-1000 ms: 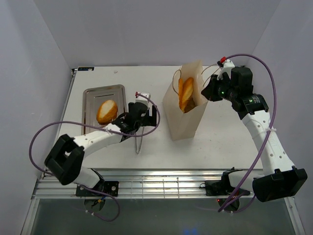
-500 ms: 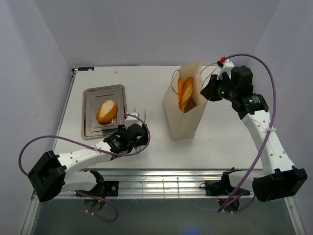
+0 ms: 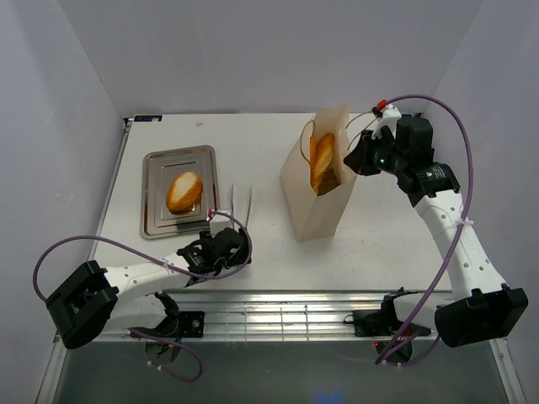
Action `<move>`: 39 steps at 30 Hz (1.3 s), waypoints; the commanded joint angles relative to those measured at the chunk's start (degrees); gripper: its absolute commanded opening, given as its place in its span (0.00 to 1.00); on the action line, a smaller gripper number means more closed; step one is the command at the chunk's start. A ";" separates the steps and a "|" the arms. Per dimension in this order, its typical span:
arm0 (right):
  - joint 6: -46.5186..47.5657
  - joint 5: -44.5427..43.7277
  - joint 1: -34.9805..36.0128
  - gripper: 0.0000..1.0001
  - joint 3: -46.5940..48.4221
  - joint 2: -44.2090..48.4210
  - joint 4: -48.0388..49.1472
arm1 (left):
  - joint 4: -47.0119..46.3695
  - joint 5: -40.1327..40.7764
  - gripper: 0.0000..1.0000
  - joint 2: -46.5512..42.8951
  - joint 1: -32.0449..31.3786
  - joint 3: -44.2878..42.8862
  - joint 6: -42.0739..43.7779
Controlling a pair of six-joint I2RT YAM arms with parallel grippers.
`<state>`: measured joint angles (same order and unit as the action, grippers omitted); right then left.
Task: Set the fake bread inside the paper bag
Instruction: Pick up the clamp at the center of the board.
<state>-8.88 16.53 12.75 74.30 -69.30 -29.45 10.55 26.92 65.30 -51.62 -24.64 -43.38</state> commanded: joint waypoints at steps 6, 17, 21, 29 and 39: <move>-0.43 0.87 -0.27 0.18 0.31 1.09 2.03 | -6.59 -1.51 0.80 7.12 -0.33 -0.67 -1.89; -0.34 0.96 -0.27 0.18 0.58 1.01 1.94 | -9.66 -3.10 0.54 14.69 -0.86 -1.28 -3.91; -0.43 1.04 -0.27 0.18 0.93 0.92 1.77 | -9.58 -4.24 0.46 11.53 -0.86 -1.98 -3.12; -0.52 1.22 -0.27 0.18 0.23 1.44 1.94 | -6.25 -5.73 0.37 5.90 -0.50 -5.50 -1.89; -0.34 1.04 -0.27 0.18 0.23 1.45 1.85 | -0.88 -10.03 0.38 -5.87 4.06 -9.02 -2.77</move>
<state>-8.99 16.71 12.75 74.08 -69.23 -29.39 7.84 19.53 63.66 -49.78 -30.96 -45.95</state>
